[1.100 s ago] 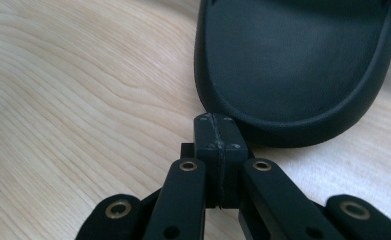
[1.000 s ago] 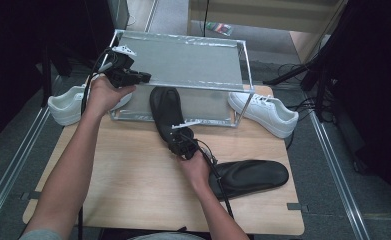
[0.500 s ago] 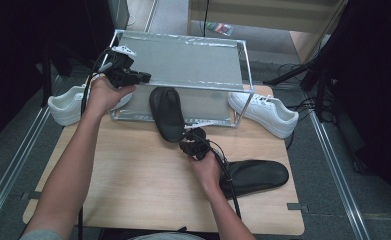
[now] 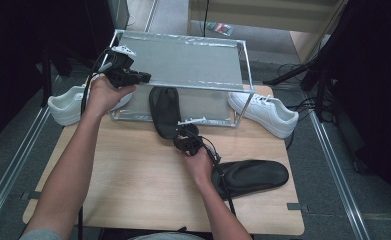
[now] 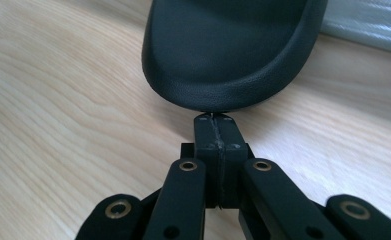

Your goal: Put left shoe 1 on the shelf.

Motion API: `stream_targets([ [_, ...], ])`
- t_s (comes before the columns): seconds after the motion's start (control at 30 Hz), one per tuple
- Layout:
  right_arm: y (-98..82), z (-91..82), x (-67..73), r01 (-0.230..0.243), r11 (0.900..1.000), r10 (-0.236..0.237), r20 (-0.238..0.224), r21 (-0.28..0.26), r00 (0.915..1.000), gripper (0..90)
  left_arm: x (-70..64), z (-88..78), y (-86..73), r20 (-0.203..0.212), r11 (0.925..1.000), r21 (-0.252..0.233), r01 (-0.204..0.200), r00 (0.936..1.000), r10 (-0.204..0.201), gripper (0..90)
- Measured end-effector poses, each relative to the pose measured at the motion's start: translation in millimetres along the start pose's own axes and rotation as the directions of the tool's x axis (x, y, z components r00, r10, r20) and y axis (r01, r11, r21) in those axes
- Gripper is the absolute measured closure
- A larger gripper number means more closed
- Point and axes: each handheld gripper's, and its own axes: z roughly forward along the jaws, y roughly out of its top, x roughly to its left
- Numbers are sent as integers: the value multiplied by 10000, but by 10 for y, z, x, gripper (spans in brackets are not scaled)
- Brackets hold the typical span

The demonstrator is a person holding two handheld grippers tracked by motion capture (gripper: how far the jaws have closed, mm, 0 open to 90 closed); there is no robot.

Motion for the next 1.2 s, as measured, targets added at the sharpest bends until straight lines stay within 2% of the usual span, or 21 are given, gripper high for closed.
stream_targets([
  [0.2,107,128,73,113,9999,-113,-15,-4,9999,900,5,-1,1,-3,10000,3,-41,10000,41,877],
  [0.37,234,231,89,6,10000,-6,-3,-6,10000,900,8,-2,-2,80,10000,-3,17,10000,-17,877],
  [0.63,406,359,50,-450,9987,448,-53,-226,9990,900,20,-2,-4,119,10000,6,51,9999,-51,877],
  [0.8,489,426,17,-824,9962,818,-249,-268,9963,900,27,1,-9,179,9999,-69,95,9998,-93,876],
  [0.83,499,437,6,-807,9962,793,-421,-315,9960,900,24,1,-10,181,9999,-77,114,9998,-113,877],
  [0.97,499,427,-3,-733,9969,717,-505,-295,9961,900,28,0,-12,190,9999,-87,98,9998,-96,876],
  [1.2,453,209,36,-8,9983,-41,-849,-576,9964,900,9,-5,1,-6,10000,-9,-92,10000,92,869],
])
